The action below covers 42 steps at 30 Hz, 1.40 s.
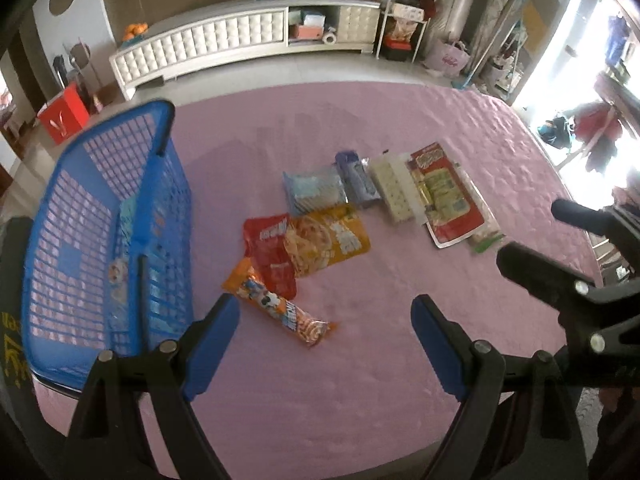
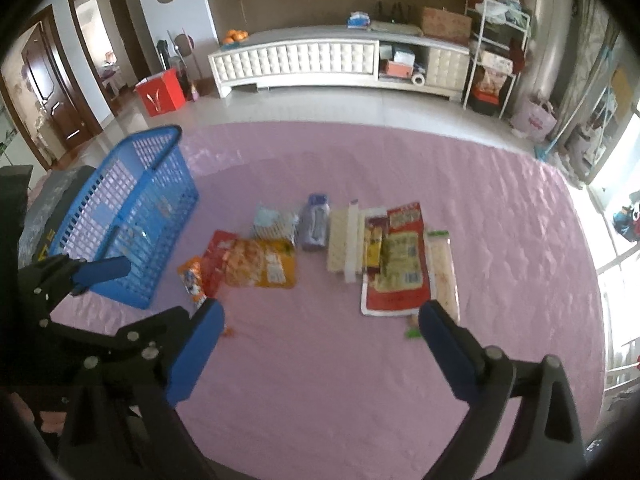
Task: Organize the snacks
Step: 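Withdraw the right gripper from the basket back over the snacks, then grasp the orange stick snack with the left gripper while the right gripper grasps the red cracker pack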
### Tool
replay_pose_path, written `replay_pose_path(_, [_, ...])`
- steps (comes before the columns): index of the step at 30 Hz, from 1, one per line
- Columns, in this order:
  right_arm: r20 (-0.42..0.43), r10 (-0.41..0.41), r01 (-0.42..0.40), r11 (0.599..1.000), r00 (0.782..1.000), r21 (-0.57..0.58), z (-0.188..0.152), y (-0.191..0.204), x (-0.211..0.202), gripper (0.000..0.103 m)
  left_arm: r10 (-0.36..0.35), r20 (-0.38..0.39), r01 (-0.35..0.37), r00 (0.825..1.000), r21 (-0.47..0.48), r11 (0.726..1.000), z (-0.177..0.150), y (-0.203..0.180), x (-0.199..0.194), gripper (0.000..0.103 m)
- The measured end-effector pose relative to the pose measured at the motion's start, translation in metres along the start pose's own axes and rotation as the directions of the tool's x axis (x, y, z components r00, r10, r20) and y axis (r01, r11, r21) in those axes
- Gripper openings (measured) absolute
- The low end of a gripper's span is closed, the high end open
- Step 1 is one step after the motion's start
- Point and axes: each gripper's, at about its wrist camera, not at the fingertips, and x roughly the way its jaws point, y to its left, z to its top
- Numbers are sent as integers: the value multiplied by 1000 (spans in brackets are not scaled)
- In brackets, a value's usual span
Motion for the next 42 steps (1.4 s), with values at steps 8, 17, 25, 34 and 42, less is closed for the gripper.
replay_pose_path(8, [-89,62,-60,998,994,30,-23,-12,37,78,44,-28,-46,999,-64,997,-10,-6,32,70])
replay_pose_path(17, [-143,78,-76,997,987,21,-33,-6,71,78,102,-77,-116,992,-194,974,-31,18,72,59])
replay_pose_path(25, [-174,94,-88,995,980,40,-31,-6,94,78,118,-117,-142,986,-229,963,-29,36,100,50])
replay_pose_path(34, [-133,86,-70,990,987,122,-22,-27,79,78,57,-120,-77,991,-170,982,-30,29,94,24])
replay_pose_path(42, [-113,74,-60,991,991,123,-23,-40,66,78,9,-4,-9,1000,-109,994,-22,25,50,23])
